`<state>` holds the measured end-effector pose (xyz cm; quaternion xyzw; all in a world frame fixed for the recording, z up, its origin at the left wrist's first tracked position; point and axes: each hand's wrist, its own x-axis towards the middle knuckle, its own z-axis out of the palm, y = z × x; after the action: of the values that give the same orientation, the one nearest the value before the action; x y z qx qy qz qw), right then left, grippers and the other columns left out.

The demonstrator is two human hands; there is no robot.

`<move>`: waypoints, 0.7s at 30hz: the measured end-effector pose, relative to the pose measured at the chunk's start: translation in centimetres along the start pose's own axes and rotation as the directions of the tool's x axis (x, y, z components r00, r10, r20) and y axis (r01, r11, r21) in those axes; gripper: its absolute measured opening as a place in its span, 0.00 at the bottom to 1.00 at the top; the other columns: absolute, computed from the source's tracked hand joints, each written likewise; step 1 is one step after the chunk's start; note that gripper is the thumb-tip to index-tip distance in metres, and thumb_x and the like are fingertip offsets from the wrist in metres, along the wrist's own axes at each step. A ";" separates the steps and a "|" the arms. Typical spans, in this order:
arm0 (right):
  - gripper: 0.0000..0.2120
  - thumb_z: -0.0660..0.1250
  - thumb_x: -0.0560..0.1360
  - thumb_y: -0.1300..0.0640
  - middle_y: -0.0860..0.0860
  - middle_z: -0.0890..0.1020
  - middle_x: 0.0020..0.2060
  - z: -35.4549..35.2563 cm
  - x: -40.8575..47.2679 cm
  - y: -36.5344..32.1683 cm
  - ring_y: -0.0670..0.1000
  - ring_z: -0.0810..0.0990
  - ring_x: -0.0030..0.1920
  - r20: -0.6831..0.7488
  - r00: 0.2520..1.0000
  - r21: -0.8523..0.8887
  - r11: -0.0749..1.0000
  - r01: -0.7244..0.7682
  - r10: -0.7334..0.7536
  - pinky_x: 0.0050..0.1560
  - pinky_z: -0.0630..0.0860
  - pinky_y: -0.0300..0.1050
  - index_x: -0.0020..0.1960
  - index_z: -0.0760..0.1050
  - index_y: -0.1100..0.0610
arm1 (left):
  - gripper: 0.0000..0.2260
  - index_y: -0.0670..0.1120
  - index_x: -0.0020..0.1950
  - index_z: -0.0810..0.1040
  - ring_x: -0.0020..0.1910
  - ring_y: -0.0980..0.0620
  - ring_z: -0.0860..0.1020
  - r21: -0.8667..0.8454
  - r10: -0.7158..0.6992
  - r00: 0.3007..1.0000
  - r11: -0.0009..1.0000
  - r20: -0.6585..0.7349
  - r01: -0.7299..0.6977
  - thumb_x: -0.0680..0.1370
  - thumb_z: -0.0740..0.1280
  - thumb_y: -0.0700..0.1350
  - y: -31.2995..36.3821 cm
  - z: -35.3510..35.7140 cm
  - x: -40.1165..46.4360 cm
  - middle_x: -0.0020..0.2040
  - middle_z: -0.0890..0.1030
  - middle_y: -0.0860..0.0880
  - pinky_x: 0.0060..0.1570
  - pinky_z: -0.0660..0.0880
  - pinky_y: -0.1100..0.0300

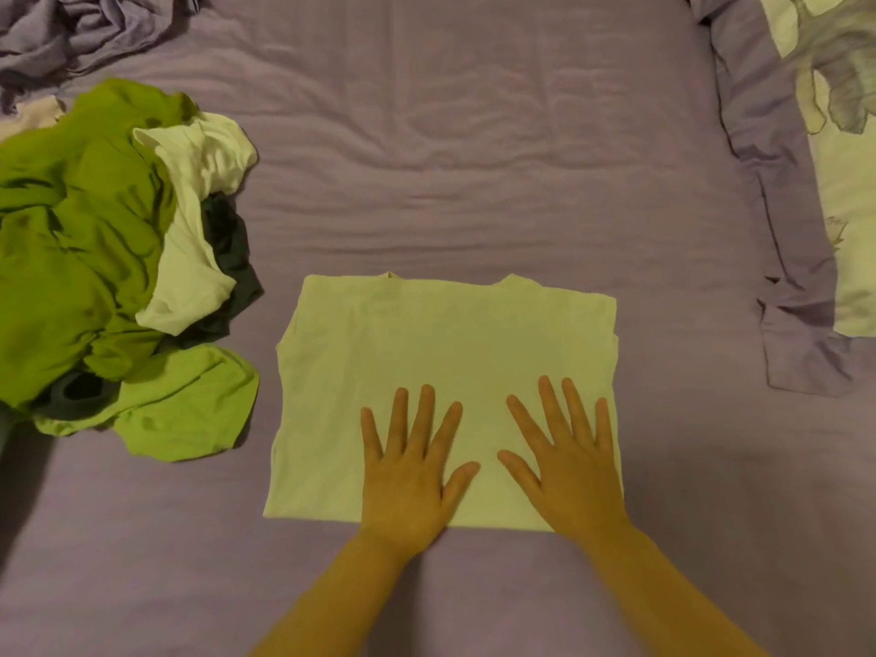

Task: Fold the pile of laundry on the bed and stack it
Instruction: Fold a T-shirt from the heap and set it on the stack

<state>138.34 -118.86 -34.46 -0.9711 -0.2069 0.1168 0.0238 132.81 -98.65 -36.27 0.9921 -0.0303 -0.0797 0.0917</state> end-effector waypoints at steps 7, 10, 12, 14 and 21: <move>0.30 0.43 0.77 0.36 0.55 0.58 0.75 -1.6 -0.1 0.1 0.60 0.54 0.75 0.091 0.996 0.013 1.000 -0.003 0.001 0.72 0.54 0.64 0.75 0.57 0.47 | 0.31 0.50 0.77 0.57 0.76 0.36 0.52 0.019 -0.097 0.988 0.995 0.117 0.095 0.79 0.47 0.64 1.6 -1.9 0.3 0.78 0.55 0.43 0.71 0.47 0.33; 0.29 0.44 0.78 0.36 0.51 0.44 0.77 -2.1 -0.4 1.6 0.55 0.37 0.76 0.184 0.982 0.018 0.999 0.032 -0.034 0.74 0.40 0.55 0.76 0.42 0.42 | 0.34 0.54 0.79 0.48 0.77 0.40 0.39 -0.050 -0.163 0.971 0.983 0.172 0.174 0.77 0.44 0.68 3.6 -2.7 0.4 0.79 0.44 0.44 0.71 0.34 0.41; 0.30 0.50 0.78 0.36 0.48 0.41 0.77 -2.5 -0.7 2.7 0.53 0.35 0.76 0.224 0.974 0.059 0.998 0.010 -0.023 0.74 0.40 0.50 0.76 0.42 0.41 | 0.32 0.57 0.78 0.49 0.77 0.43 0.38 -0.158 -0.126 0.974 0.975 0.188 0.157 0.77 0.47 0.69 5.4 -2.9 0.3 0.79 0.43 0.46 0.70 0.31 0.46; 0.31 0.56 0.78 0.38 0.48 0.44 0.78 -3.4 -0.8 3.7 0.52 0.38 0.77 0.212 0.977 0.150 0.987 -0.064 0.032 0.74 0.45 0.49 0.76 0.48 0.41 | 0.30 0.58 0.77 0.54 0.77 0.46 0.40 -0.235 -0.041 0.980 0.968 0.194 0.087 0.77 0.50 0.68 7.5 -3.1 0.4 0.79 0.46 0.48 0.71 0.33 0.47; 0.37 0.68 0.76 0.56 0.54 0.56 0.76 -6.3 2.8 7.0 0.54 0.55 0.76 0.165 0.952 0.667 0.682 -0.299 0.256 0.74 0.57 0.50 0.77 0.50 0.56 | 0.24 0.59 0.75 0.62 0.78 0.49 0.44 -0.329 0.138 0.975 0.941 0.176 -0.074 0.79 0.57 0.61 12.2 -2.3 2.1 0.78 0.54 0.50 0.72 0.35 0.48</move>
<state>145.13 -124.11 -29.65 -0.9093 -0.0001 0.2153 0.3562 134.68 -110.41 -32.09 0.9481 -0.0794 -0.1763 0.2525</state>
